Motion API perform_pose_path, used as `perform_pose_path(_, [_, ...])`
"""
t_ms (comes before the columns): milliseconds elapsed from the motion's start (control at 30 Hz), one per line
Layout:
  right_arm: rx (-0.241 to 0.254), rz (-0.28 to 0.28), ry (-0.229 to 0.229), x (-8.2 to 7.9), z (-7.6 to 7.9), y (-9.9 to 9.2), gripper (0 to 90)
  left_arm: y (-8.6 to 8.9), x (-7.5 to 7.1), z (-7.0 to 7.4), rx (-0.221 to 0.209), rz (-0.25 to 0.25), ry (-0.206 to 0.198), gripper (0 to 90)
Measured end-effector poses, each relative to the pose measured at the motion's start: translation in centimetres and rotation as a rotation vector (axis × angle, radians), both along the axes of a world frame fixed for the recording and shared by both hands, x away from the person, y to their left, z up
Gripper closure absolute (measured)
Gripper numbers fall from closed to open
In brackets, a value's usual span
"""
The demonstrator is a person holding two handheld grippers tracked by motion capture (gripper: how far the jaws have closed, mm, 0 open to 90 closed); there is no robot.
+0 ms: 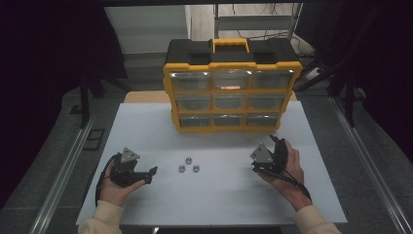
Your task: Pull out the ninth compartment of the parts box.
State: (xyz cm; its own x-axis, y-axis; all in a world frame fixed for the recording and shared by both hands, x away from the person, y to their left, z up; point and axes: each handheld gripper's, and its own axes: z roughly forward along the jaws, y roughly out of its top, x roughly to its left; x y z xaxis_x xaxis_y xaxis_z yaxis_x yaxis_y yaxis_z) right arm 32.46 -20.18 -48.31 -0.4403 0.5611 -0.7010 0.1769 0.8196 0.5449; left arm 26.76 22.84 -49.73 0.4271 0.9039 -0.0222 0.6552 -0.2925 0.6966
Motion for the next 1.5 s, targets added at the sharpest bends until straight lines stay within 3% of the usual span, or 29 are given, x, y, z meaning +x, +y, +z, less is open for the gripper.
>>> perform_pose_path(233, [-0.009, 0.000, -0.012, 0.0, 0.1, 0.1, 13.7, 0.0, 0.0, 0.0, 0.001, 0.001, 0.000, 12.6])
perform_pose_path(900, [-0.125, 0.010, -0.077, 0.1, -0.3, 0.9, 14.3, 0.0, 0.0, 0.0, 0.001, 0.000, -0.001, 12.6])
perform_pose_path(1500, [-0.179, 0.018, -0.113, 0.3, -0.7, 1.4, 14.5, 0.0, 0.0, 0.0, 0.001, -0.001, -0.001, 12.7])
